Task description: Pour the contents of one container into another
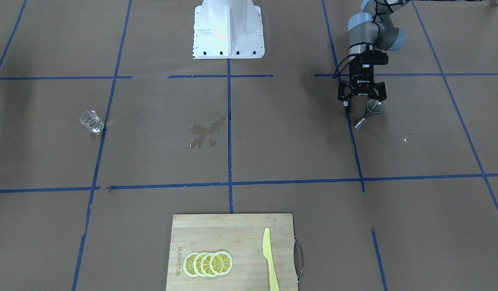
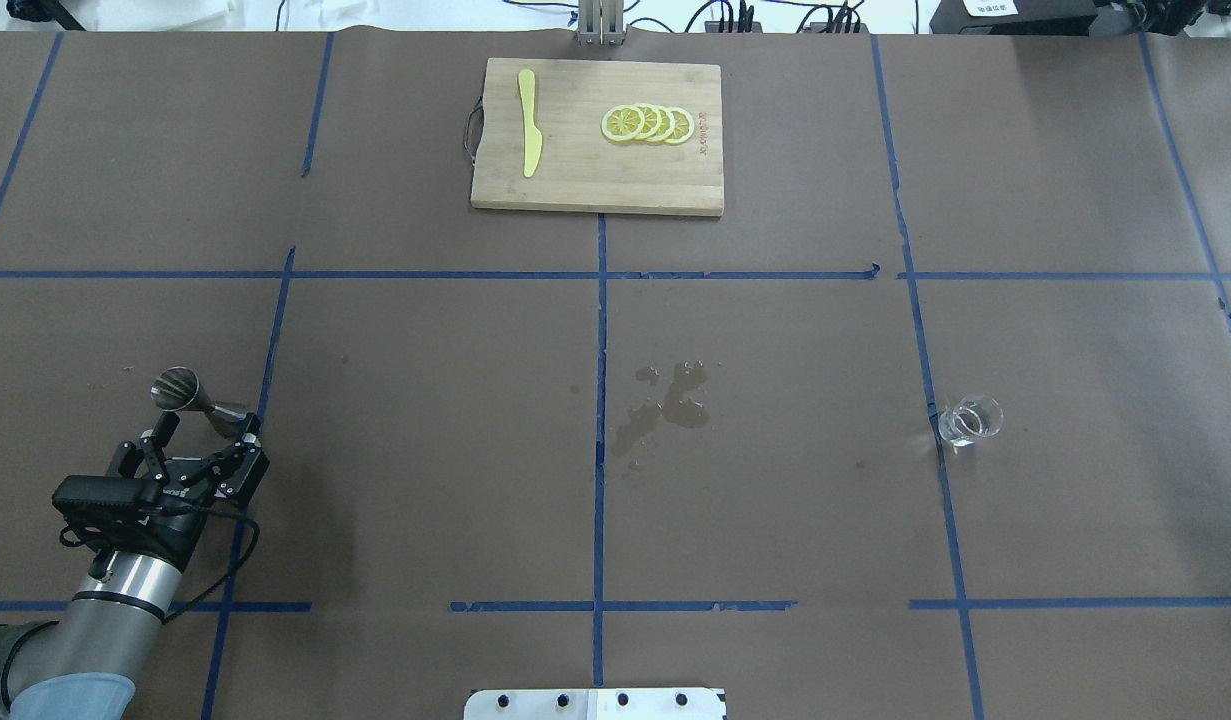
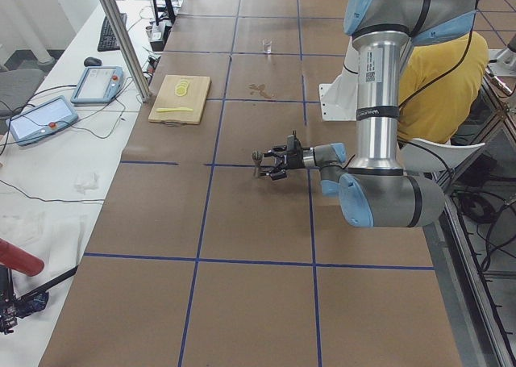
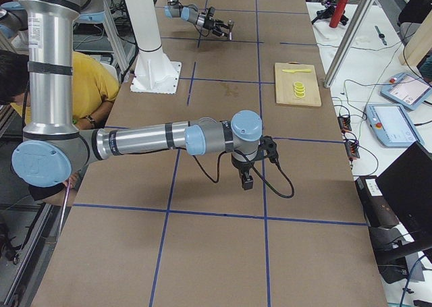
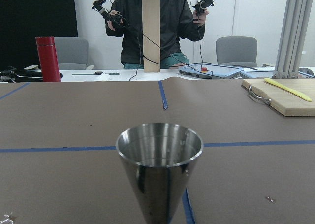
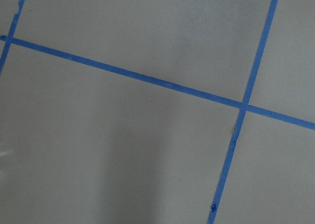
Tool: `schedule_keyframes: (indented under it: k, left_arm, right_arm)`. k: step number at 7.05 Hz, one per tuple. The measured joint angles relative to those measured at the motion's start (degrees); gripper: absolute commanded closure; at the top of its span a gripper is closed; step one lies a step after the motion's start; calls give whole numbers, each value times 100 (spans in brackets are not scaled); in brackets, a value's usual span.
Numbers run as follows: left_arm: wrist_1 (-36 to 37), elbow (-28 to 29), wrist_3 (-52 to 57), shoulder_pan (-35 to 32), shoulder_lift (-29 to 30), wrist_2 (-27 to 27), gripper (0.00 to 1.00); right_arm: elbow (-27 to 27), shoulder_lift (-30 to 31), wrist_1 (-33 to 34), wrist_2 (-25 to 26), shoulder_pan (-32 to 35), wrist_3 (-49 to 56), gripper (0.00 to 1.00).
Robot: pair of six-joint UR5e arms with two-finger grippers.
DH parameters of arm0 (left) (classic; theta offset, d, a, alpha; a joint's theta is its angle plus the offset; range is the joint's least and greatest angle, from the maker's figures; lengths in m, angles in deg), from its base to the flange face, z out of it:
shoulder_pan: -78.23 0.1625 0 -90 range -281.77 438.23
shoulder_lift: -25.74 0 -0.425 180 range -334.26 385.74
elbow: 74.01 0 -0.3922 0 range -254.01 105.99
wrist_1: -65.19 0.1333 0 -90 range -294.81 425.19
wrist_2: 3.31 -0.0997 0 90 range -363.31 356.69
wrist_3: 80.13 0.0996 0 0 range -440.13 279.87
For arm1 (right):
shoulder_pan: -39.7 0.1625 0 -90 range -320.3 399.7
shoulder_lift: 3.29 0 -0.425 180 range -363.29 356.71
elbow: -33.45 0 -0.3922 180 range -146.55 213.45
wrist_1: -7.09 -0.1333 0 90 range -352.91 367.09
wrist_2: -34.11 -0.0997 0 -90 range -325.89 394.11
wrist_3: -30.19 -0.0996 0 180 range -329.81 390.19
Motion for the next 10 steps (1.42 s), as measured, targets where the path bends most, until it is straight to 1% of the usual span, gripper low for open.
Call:
schedule_keyframes:
  k: [6, 7, 8, 9, 10]
  left_arm:
    - [-6, 171, -17, -266, 89, -17, 4]
    - [-3, 250, -20, -308, 168, -11, 6]
    - [-2, 325, -21, -330, 244, -9, 10]
    - [-8, 366, -20, -339, 292, -8, 18]
    - [-40, 382, -10, -345, 311, -3, 36]
  right_arm:
    - [0, -6, 0, 0, -6, 0, 0]
    - [-2, -9, 0, 0, -7, 0, 0]
    - [-4, -11, 0, 0, -8, 0, 0]
    - [-3, -12, 0, 0, -8, 0, 0]
    - [-1, -12, 0, 0, -8, 0, 0]
